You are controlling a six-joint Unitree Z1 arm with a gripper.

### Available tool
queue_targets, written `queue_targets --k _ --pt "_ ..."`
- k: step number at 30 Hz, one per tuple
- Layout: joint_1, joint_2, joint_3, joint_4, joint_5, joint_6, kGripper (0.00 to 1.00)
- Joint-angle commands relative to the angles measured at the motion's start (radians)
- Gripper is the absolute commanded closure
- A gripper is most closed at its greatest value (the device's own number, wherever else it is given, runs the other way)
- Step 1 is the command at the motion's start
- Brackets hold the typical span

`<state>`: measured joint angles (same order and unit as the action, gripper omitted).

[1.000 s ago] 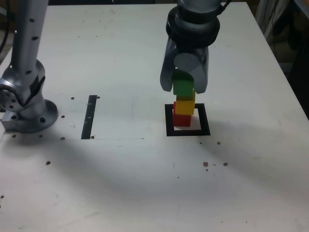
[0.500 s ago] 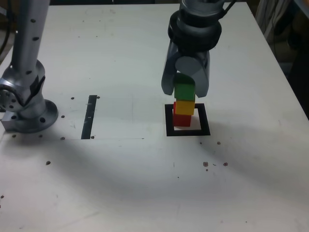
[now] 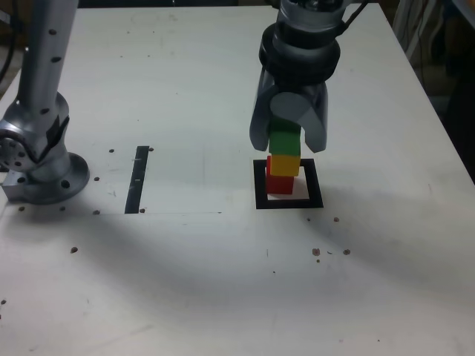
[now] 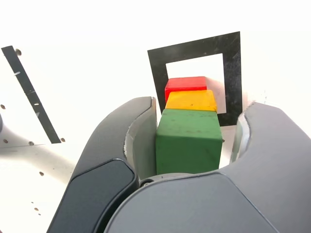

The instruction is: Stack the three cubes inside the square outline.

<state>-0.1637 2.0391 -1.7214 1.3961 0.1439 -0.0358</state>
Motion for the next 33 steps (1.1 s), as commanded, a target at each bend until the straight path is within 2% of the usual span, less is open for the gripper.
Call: queue_targets --k 1,7,14,23,27,33 --pt "0.001 -0.005 0.004 -0.004 -0.001 0.001 0.15" --pt "0.002 -0.039 0.012 -0.001 0.008 -0.008 0.04" --pt "0.002 -0.166 0.031 0.043 0.016 -0.015 0.01" --pt "0.002 -0.390 0.141 0.080 -0.029 0.022 0.01" --pt "0.002 -0.486 0.293 0.050 -0.050 0.023 0.01" --pt "0.019 -0.520 0.489 -0.046 -0.050 0.021 0.01"
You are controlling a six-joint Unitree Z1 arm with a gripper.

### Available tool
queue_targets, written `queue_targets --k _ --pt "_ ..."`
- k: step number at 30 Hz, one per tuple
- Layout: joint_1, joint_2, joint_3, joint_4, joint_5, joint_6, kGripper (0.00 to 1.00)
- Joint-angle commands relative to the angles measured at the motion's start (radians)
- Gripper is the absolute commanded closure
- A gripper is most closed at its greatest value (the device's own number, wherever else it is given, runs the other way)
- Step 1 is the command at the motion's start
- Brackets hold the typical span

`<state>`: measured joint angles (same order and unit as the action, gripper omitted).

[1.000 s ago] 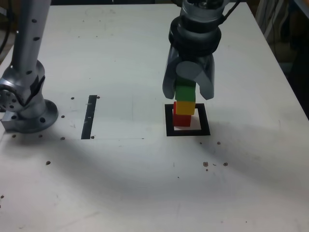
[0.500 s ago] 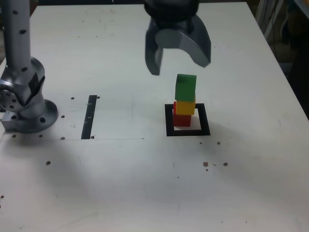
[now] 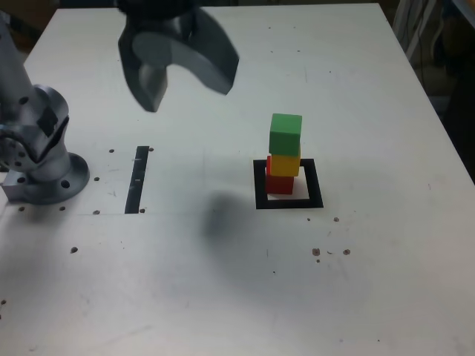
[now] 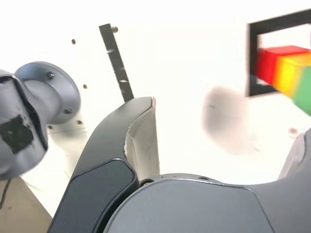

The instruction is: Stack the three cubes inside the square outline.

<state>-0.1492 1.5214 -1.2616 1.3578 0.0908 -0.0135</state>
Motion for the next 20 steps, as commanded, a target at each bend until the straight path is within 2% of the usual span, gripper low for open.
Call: queue_targets --k 1,4,9,20 --pt "0.009 -0.005 0.061 -0.026 0.005 -0.001 0.01" --pt "0.020 -0.013 0.165 -0.093 0.004 -0.001 0.01" --pt "0.030 -0.016 0.316 -0.200 -0.021 0.000 0.01" --pt "0.060 -0.030 0.447 -0.242 -0.026 0.014 0.01"
